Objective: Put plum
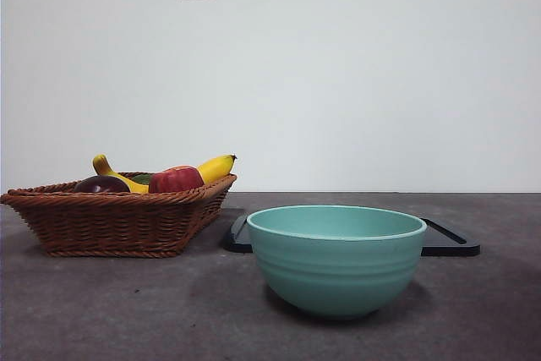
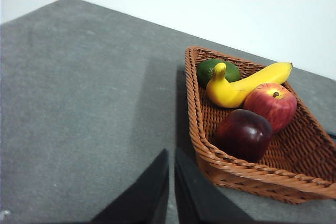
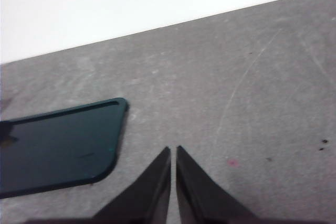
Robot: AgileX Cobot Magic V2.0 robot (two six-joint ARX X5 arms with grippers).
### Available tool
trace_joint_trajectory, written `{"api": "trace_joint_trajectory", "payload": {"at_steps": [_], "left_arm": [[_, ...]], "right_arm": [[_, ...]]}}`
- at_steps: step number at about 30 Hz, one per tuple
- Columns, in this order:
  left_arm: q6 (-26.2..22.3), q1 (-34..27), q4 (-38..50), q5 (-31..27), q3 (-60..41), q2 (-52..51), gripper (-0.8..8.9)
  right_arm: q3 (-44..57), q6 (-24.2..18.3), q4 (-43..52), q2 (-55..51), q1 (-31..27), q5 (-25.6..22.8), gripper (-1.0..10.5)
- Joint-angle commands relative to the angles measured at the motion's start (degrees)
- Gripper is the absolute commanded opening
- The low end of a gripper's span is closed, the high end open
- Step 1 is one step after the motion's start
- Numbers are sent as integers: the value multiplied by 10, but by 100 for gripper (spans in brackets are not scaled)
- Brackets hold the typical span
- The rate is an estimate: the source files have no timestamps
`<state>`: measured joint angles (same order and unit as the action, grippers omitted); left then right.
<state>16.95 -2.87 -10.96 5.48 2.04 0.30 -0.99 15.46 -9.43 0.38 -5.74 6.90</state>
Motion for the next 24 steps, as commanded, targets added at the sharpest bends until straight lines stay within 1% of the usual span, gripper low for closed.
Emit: {"api": "trace_joint_trajectory", "payload": {"at_steps": [1,4,6,10,12,16,18,21,24], "left_arm": [[35,-1,-44,12,15,-1,15],[35,-1,-63,26,35,0,15],[36,-1,-72,30,51,0,15],[37,-1,-85,37,90,10,15],[37,-1,-94,38,112,24,15],[36,-1,-120,50,165,69,15],[21,-1,-134,68,193,98,15],[-20,-1,-168,105,245,149,15],[-59,0,-212,132,298,202,15]], "right_arm": [[-15,30,1,-2,-1,21,8],[-38,37,-5,0,-1,37,8],[-58,37,-19,3,-1,38,8],[-117,36,-64,24,-1,41,8],[-149,36,-79,40,-1,54,8],[-217,15,-109,83,-1,82,8],[-250,0,-132,111,0,102,8],[-302,-26,-180,160,0,136,8],[-348,-50,-226,211,0,179,8]]}}
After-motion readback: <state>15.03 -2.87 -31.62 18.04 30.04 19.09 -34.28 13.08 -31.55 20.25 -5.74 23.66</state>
